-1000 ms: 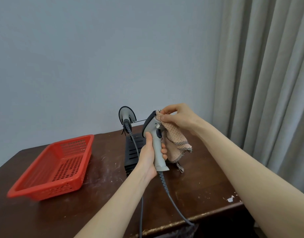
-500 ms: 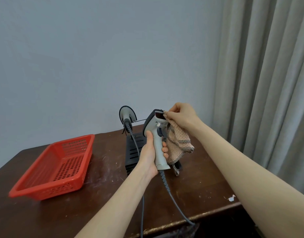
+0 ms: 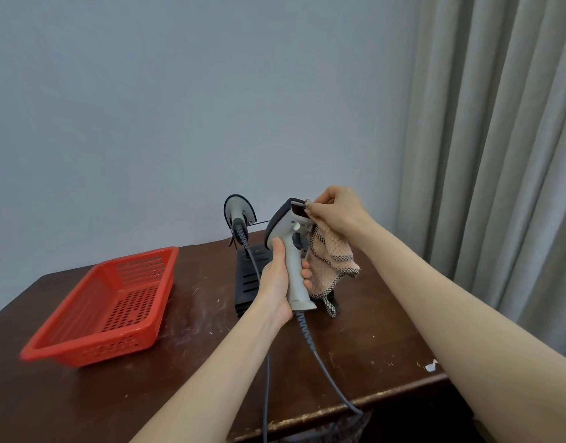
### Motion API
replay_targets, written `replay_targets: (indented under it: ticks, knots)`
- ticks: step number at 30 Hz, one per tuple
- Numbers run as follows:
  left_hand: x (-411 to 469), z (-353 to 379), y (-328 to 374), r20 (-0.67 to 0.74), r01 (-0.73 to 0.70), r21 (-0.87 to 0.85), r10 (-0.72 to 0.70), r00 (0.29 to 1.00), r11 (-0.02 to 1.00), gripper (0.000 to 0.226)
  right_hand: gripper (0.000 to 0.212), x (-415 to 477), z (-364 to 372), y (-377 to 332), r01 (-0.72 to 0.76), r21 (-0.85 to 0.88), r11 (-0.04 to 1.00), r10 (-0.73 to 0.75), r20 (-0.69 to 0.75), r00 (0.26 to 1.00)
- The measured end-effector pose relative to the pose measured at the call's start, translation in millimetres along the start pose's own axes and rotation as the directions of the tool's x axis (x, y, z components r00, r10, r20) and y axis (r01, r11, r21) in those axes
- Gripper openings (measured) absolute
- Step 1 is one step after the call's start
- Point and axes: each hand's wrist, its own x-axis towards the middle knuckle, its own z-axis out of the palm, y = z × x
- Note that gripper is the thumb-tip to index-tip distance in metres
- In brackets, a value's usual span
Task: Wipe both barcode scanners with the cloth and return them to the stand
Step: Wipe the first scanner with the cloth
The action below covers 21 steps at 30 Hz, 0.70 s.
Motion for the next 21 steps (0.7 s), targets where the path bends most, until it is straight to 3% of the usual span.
replay_targets:
  ticks: [5, 11, 17, 21]
  knots:
    - [0.2, 2.3, 0.5, -0.009, -0.023, 0.055, 0.024, 1.000, 0.998, 0.054, 0.022, 0.6, -5.9, -2.8, 0.004, -0.113, 0.994, -0.004, -0.002, 1.000]
    - [1.7, 0.7, 0.0, 0.001, -0.037, 0.076, 0.037, 0.999, 0.996, 0.054, 0.020, 2.0, -14.2, -5.7, 0.026, -0.178, 0.984, -0.007, 0.106, 0.994]
    - [0.7, -1.6, -0.7, -0.008, -0.030, 0.042, 0.030, 1.000, 0.999, 0.053, 0.008, -10.1, -17.2, -11.8, -0.025, 0.113, 0.993, -0.005, 0.258, 0.966]
    - [0.7, -0.8, -1.6, -0.016, -0.026, 0.048, 0.026, 1.000, 0.999, 0.052, 0.004, -14.6, -13.1, -14.6, -0.048, 0.193, 0.980, 0.002, 0.231, 0.973]
